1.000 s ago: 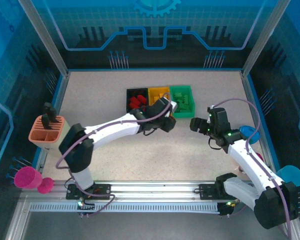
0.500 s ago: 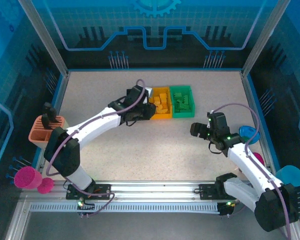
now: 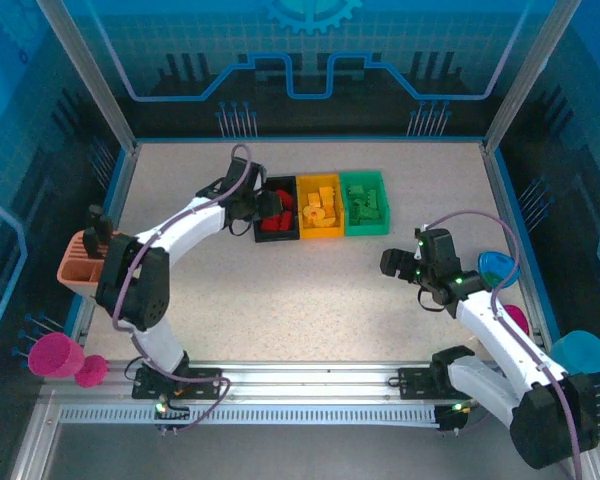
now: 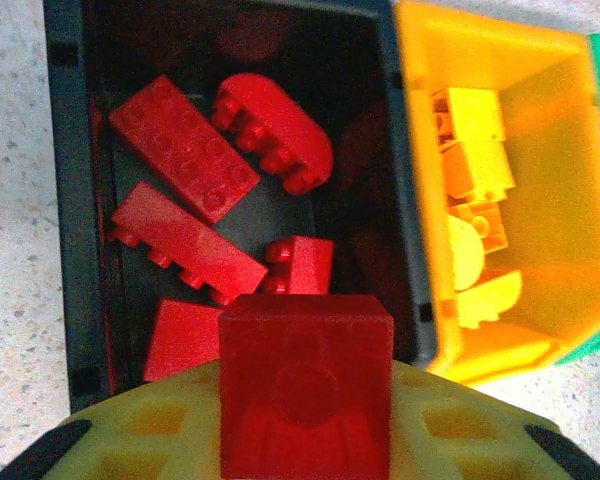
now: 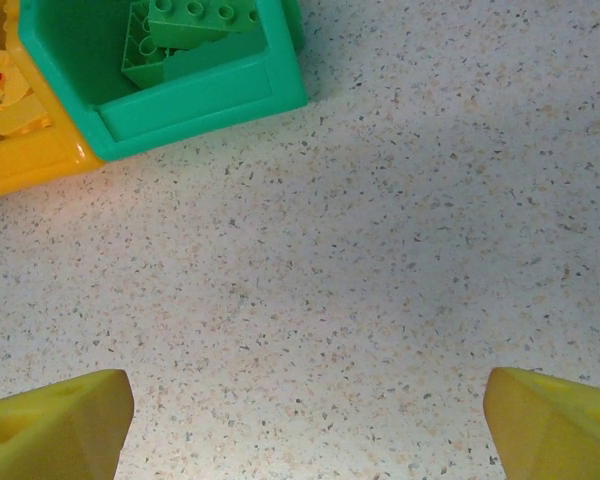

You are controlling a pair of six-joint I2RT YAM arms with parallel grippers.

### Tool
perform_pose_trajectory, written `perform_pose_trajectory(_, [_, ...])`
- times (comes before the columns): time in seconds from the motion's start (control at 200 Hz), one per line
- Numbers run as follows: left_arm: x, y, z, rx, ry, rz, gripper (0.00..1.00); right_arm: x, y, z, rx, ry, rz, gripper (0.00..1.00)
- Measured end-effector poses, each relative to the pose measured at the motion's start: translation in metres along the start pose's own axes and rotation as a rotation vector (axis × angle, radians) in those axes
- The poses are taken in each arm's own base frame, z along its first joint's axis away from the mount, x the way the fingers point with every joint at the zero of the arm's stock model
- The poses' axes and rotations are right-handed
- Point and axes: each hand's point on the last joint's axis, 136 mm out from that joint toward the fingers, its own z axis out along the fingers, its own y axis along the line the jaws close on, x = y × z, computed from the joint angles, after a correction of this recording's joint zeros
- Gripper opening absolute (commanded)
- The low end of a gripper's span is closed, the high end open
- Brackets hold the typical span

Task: Sort the legos into containers by color

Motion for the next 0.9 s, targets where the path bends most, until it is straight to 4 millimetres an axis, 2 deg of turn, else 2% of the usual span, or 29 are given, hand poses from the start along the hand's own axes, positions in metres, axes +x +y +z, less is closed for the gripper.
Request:
perform_pose_trajectory(0.055, [0.0,0.004,0.007,-0.006,0.014,-0.016,0.44,0.0,0.001,-0.001,-0.004,-0.001,0.0,0.92])
perform_pose_trajectory(0.14, [-0.004,0.004,0.013,-0.003,0.022,-0.032,0.71,0.0,0.001,-0.001,-0.007,0.0,0.001,0.92])
perform_pose_trajectory(0.175, [-0.007,0.003,0.013,0.001,0.02,-0.04,0.78,0.0,0.001,-0.001,-0.008,0.0,0.001,0.92])
perform_pose_trajectory(0.26, [-0.012,-0.003,0.01,0.022,0.011,-0.04,0.84,0.0,0.003,-0.003,-0.017,-0.003,0.001,0.92])
perform_pose_trajectory(0.39, [-0.019,-0.011,-0.001,0.052,-0.015,-0.037,0.86,-0.002,0.004,-0.006,-0.025,-0.016,0.001,0.92])
perform_pose_trajectory(0.48, [-0.022,-0.017,-0.021,0.084,-0.062,-0.026,0.87,-0.003,0.004,-0.006,-0.026,-0.019,0.001,0.93])
perform_pose_trajectory(0.76, [-0.03,-0.046,-0.112,0.182,-0.301,0.114,0.91,-0.006,0.002,-0.008,-0.014,-0.035,-0.007,1.0])
perform_pose_trajectory(0.896, [-0.029,-0.045,-0.138,0.14,-0.388,0.192,0.99,-0.018,0.005,-0.015,-0.013,-0.092,-0.042,1.0])
